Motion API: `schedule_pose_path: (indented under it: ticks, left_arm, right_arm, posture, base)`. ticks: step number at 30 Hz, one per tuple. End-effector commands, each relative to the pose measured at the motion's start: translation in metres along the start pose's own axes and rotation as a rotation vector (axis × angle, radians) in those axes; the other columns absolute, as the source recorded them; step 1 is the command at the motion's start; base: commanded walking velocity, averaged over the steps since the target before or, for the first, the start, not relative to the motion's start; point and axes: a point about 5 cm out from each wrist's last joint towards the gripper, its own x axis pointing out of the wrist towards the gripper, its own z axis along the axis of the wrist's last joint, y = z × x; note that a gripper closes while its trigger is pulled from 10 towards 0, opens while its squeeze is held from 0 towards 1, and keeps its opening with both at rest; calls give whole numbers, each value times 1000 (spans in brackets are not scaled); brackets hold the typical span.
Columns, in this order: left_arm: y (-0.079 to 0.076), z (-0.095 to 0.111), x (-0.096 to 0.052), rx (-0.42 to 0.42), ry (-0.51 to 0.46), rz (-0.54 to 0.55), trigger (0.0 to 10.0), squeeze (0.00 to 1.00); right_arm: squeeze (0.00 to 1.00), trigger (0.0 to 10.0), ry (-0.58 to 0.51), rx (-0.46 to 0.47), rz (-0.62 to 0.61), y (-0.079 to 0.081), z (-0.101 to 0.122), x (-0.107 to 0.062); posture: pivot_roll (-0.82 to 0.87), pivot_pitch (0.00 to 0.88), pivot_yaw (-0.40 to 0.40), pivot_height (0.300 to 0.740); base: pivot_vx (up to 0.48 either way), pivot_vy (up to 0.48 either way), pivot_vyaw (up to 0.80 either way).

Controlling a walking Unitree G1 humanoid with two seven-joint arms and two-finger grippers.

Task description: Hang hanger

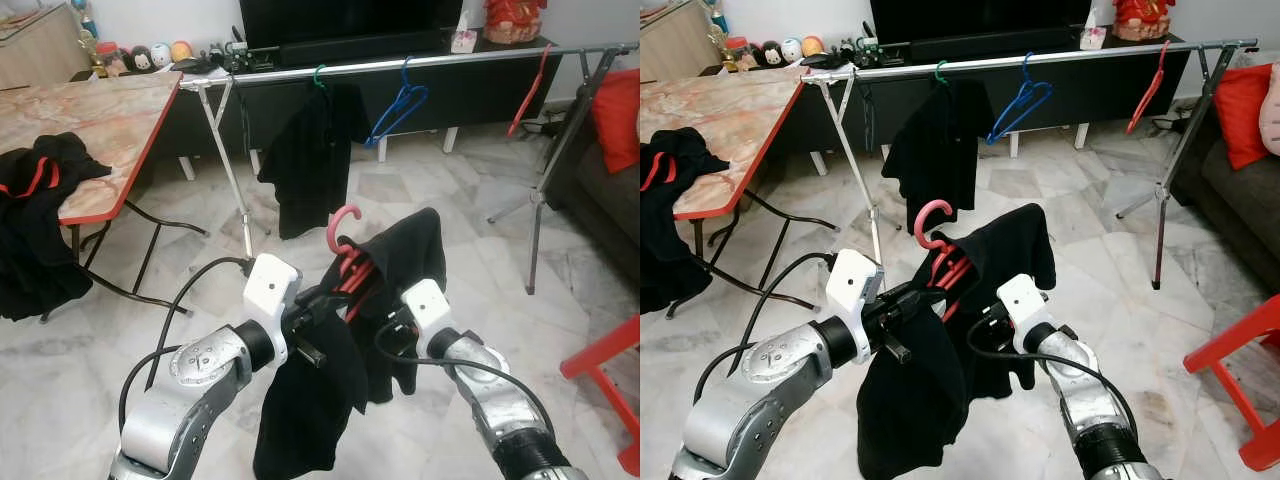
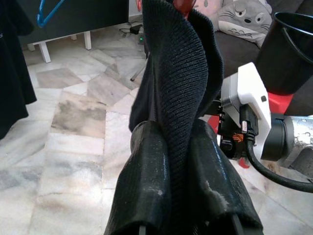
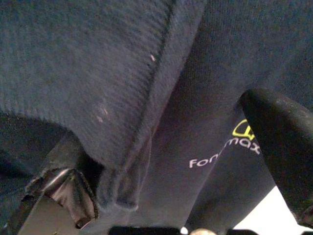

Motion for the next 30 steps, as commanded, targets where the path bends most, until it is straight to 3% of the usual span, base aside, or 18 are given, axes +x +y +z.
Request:
schedule_pose_path:
  ticks: [1,29,30]
  left_arm:
    - [-4,10,-2,14,-40,-19,10000,0]
    - [-7,9,-3,0,-39,-36,10000,0]
    - [-6,7,-4,-1,-32,-29,10000,0]
  right_arm:
    - [0,0,-10,1,-1,1,2,2]
    - [0,0,-44,17,-8,3,4,6]
    - [0,10000,-37,19,-10,4,2,4]
  posture:
    - [-26,0,60,740]
    - [-22,0,60,740]
    - [-22,0,60,740]
  base:
    - [0,0,0]
    - [0,0,0]
    - [0,0,0]
